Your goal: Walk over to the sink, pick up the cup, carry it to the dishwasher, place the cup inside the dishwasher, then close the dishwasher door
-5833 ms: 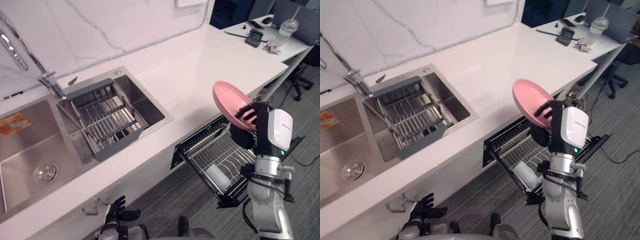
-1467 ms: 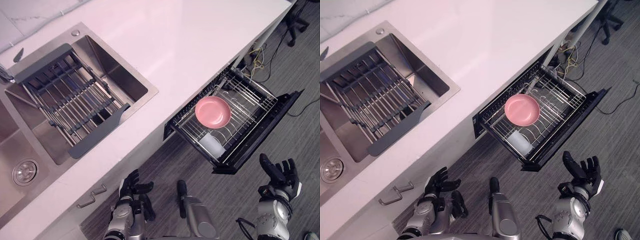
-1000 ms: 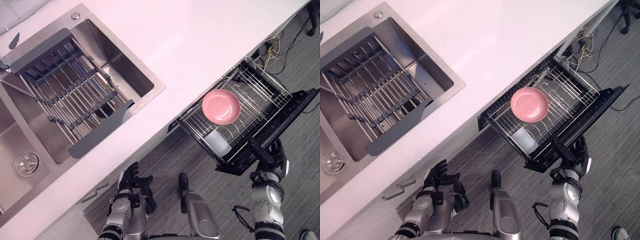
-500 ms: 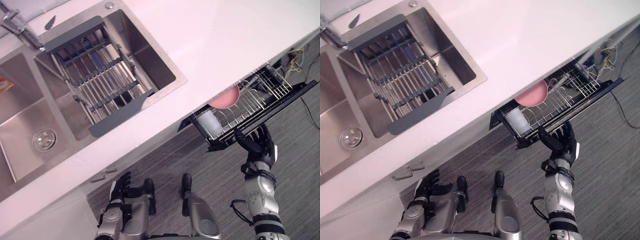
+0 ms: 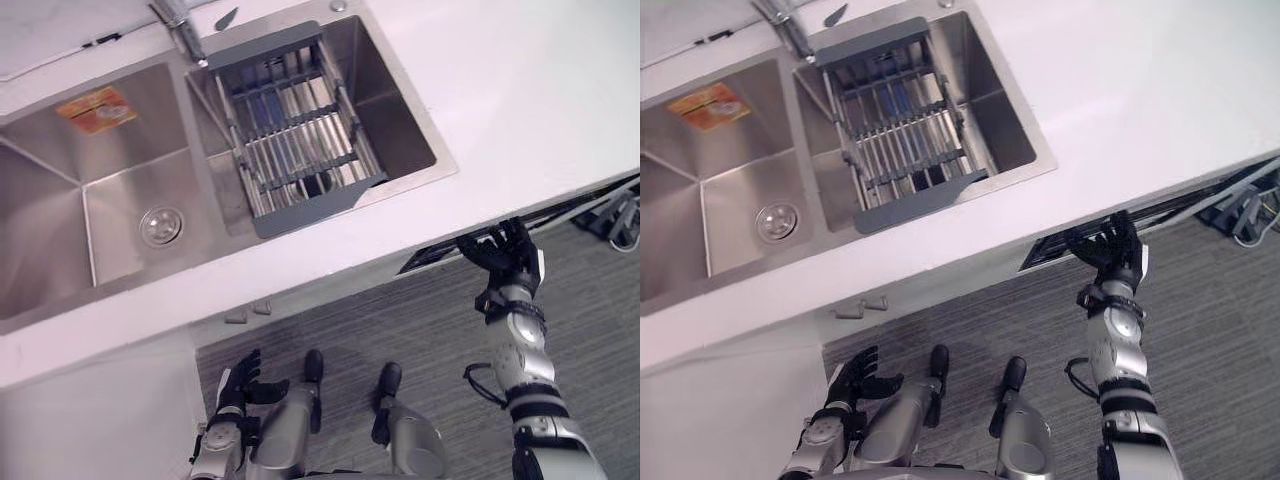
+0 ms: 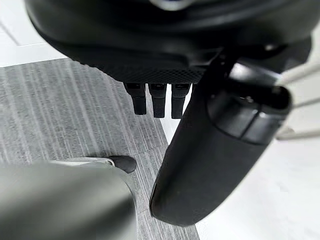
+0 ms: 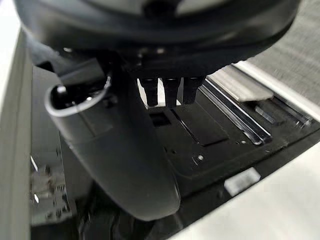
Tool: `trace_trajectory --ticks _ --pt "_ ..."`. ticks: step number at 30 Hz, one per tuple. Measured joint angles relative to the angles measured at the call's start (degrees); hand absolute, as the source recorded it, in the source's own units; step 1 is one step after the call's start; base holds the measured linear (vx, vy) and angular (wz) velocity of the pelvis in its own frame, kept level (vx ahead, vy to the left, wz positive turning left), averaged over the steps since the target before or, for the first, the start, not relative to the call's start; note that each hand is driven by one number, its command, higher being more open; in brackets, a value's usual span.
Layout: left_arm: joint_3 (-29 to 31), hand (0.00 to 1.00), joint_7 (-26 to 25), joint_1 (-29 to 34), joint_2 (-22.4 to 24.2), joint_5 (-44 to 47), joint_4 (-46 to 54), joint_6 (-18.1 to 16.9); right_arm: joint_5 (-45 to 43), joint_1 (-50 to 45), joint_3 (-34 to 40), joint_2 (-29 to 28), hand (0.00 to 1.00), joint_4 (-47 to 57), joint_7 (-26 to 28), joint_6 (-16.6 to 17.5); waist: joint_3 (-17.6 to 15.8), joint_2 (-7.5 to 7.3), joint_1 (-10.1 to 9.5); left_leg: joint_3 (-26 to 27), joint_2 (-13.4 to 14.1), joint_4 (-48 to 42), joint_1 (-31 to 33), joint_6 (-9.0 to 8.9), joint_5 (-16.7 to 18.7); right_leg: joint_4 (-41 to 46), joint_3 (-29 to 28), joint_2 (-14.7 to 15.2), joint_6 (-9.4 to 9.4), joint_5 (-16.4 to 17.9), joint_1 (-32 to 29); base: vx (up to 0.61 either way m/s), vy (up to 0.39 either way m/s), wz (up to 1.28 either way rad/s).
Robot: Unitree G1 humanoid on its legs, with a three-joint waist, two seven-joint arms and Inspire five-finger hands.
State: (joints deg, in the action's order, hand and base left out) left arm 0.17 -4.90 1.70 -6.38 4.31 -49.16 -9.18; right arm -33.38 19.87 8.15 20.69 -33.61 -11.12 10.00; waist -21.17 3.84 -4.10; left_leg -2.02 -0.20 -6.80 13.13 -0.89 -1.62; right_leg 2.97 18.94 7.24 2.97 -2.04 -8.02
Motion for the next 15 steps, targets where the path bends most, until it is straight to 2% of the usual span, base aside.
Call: trace_trajectory --ticks 6,15 --pt "0.0 0.90 0.0 0.0 -1.0 0.0 -1.1 0.0 1.9 4.5 -2.7 2.6 0.90 -4.8 -0.1 -0.8 0.0 0.01 0.01 0.0 0.3 0.9 1.1 -0.54 -1.1 0.0 -0.2 -0.4 -0.34 -0.5 -1.7 -0.07 -0.001 -0.02" --pt "0.0 0.90 -0.1 0.0 -0.8 0.1 -1.0 0.1 6.4 1.7 -3.0 1.7 0.90 -0.9 -0.1 -1.4 0.3 -0.27 0.35 -0.2 1.0 2.6 0.7 -0.66 -2.3 -0.4 -0.2 -1.1 -0.61 -0.7 -1.9 0.00 -0.008 0.00"
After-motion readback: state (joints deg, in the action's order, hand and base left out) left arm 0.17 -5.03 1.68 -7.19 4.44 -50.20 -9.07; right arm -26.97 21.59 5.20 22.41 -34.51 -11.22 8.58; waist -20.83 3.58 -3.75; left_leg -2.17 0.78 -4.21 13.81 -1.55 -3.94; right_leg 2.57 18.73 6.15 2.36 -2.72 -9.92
